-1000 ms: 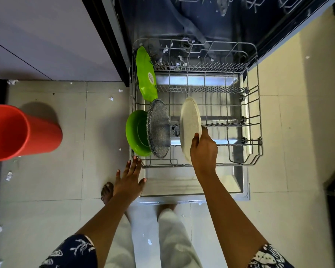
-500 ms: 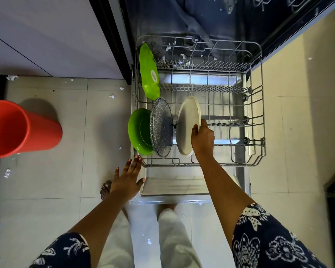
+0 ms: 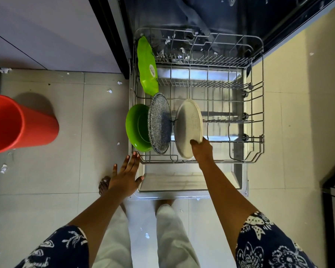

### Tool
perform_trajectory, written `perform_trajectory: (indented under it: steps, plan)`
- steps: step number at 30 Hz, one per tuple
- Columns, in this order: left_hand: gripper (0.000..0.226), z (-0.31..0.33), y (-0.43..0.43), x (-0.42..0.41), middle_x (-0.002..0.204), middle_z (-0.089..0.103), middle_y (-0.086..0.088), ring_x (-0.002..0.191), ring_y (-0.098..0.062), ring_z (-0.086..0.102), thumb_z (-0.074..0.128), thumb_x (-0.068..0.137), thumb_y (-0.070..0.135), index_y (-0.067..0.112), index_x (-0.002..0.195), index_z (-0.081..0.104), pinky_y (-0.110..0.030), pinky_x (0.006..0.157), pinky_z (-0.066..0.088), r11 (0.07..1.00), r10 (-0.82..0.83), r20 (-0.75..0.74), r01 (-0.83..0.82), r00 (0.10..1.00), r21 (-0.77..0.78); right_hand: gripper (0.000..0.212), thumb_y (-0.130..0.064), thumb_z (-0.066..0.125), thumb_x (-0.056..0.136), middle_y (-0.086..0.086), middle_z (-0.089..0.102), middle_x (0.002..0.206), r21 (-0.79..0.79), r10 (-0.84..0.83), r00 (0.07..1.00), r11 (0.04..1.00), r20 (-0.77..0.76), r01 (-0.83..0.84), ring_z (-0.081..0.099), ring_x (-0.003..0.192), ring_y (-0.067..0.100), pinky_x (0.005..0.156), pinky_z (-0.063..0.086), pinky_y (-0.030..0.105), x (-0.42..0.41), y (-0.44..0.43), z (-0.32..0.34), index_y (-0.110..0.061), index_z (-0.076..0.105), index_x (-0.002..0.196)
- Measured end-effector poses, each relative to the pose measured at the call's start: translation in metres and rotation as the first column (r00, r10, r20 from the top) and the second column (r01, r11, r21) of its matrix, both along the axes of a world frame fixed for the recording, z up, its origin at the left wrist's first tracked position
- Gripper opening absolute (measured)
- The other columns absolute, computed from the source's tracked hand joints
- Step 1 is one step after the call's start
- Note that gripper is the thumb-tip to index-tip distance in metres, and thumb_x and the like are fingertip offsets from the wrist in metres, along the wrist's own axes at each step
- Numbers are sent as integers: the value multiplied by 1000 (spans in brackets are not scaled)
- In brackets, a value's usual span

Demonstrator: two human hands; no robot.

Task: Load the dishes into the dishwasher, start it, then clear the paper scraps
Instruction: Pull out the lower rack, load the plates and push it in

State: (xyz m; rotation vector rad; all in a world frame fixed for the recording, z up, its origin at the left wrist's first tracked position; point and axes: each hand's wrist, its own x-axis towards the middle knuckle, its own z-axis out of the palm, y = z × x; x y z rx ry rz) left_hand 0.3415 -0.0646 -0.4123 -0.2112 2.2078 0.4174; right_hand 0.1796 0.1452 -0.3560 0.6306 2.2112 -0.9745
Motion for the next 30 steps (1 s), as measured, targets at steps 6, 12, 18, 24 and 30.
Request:
perform_trajectory:
  steps: [6, 12, 18, 24, 30]
  plan:
    - [78, 0, 2, 0, 144, -38, 7, 145, -15, -17, 29, 98, 51, 21, 137, -32, -52, 116, 0, 1000, 14, -7, -14, 1000, 1, 52, -27, 60, 90, 16, 54, 130, -15, 33, 998, 999, -44, -34, 51, 120, 35, 95, 47, 42, 6, 1, -4, -6, 42, 135]
    - [74, 4, 3, -1, 157, -20, 7, 147, -18, -8, 32, 99, 47, 22, 148, -18, -48, 117, 6, 999, 32, -67, -33, 997, -15, 64, -29, 66, 85, 7, 51, 136, 94, 164, 946, 985, -281, -143, 49, 123, 27, 97, 48, 43, 20, 11, 1, -17, 36, 141]
    - [54, 83, -3, -23, 153, 34, -3, 139, -25, 33, 47, 97, 33, 18, 148, 33, -39, 111, 32, 943, 325, -164, -306, 931, 133, 66, -22, 61, 87, 11, 37, 145, 289, 349, 863, 924, -366, -251, 35, 132, 30, 103, 41, 45, 27, -3, 70, -12, 30, 144]
    - [48, 253, -27, -63, 117, 68, -5, 109, -25, 62, 46, 85, 43, 18, 123, 64, -23, 87, 43, 782, 623, -381, -530, 683, 329, 36, -24, 54, 90, 9, 58, 124, 234, 514, 744, 857, -426, -458, 47, 117, 28, 98, 40, 37, 12, -52, 199, -15, 55, 125]
    - [24, 383, -109, -97, 108, 71, -5, 96, -25, 66, 61, 92, 21, 14, 113, 68, -23, 79, 44, 613, 771, -564, -588, 297, 528, 30, -25, 54, 87, 12, 65, 111, 188, 549, 536, 790, -641, -584, 55, 108, 30, 93, 40, 35, -33, -148, 314, -12, 64, 113]
